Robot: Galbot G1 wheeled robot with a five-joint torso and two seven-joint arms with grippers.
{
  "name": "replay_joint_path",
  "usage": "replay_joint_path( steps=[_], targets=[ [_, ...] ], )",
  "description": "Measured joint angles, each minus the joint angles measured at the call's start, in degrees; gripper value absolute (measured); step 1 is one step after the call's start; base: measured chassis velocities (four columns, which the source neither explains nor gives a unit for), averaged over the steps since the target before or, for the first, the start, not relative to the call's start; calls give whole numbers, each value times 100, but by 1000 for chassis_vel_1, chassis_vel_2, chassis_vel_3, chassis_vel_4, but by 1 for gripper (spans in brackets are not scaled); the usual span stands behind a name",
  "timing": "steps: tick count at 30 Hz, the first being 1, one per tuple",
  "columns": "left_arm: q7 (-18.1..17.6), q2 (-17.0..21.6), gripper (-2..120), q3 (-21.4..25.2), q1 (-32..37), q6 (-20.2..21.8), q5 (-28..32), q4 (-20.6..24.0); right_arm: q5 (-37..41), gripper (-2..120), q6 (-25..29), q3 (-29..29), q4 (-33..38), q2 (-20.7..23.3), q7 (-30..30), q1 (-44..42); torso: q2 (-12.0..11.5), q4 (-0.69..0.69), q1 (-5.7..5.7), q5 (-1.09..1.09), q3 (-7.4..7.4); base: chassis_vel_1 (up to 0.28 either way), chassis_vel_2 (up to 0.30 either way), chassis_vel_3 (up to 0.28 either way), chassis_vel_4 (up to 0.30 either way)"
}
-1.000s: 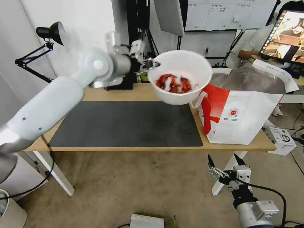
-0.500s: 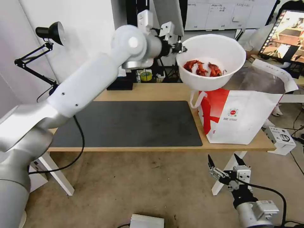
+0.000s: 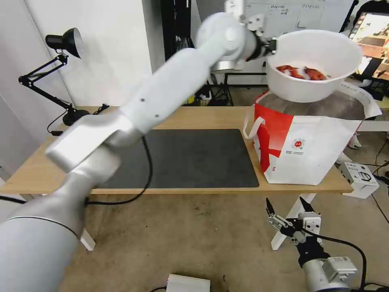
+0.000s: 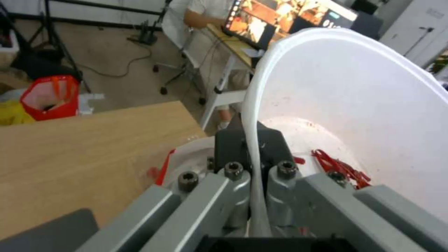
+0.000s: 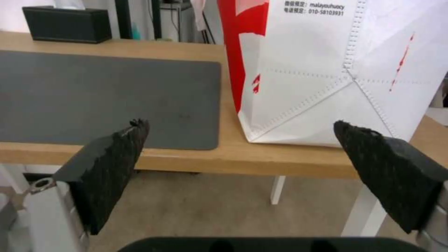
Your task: Pick up the trash from the table and place it into the takeout bag.
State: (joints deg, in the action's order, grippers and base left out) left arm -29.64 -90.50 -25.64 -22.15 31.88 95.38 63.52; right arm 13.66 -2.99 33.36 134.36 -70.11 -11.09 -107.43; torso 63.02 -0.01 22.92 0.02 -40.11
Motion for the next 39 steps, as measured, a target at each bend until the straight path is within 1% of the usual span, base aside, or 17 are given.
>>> replay_joint_path(
  steps=[2,4,6,7,9,13,16,17,25,28,39],
  targets=[
    [-91,-121,0,-42,-54,-99,-72,-192,0,100,0,0,0,0,0,0,0,0,0,-1,0,0,0,0,0],
    [-113,-127,0,-73,-83,-145,-80,-232,0,100,0,0,0,0,0,0,0,1,0,-1,0,0,0,0,0],
    [-209,-133,0,-207,-172,-293,-75,-318,0,100,0,0,0,0,0,0,1,2,0,-2,0,0,0,0,0],
    [-209,-133,0,-207,-172,-293,-75,-318,0,100,0,0,0,0,0,0,1,2,0,-2,0,0,0,0,0],
    [-371,-132,0,-375,-244,-460,-10,-353,0,100,0,0,0,0,0,0,1,2,0,-2,0,0,0,0,0],
    [-444,-130,0,-527,-310,-585,60,-332,0,100,0,0,0,0,0,0,1,2,0,-2,0,0,0,0,0],
    [-483,-129,0,-759,-426,-741,177,-274,0,100,0,0,0,0,0,0,1,1,0,-2,1,0,0,0,0],
    [-483,-129,0,-759,-426,-741,177,-274,0,100,0,0,0,0,0,0,1,1,0,-2,1,0,0,0,0],
    [-514,-126,0,-1243,-555,-921,496,-66,0,100,0,0,0,0,0,0,1,1,-1,-2,1,0,0,0,0],
    [-546,-126,0,-1348,-552,-966,547,-31,0,100,0,0,0,0,0,-1,1,0,-1,-2,0,0,0,0,0],
    [-672,-122,0,-1488,-437,-997,534,-92,0,100,-1,0,0,0,0,0,1,1,-1,-2,0,0,0,0,0]
  ],
)
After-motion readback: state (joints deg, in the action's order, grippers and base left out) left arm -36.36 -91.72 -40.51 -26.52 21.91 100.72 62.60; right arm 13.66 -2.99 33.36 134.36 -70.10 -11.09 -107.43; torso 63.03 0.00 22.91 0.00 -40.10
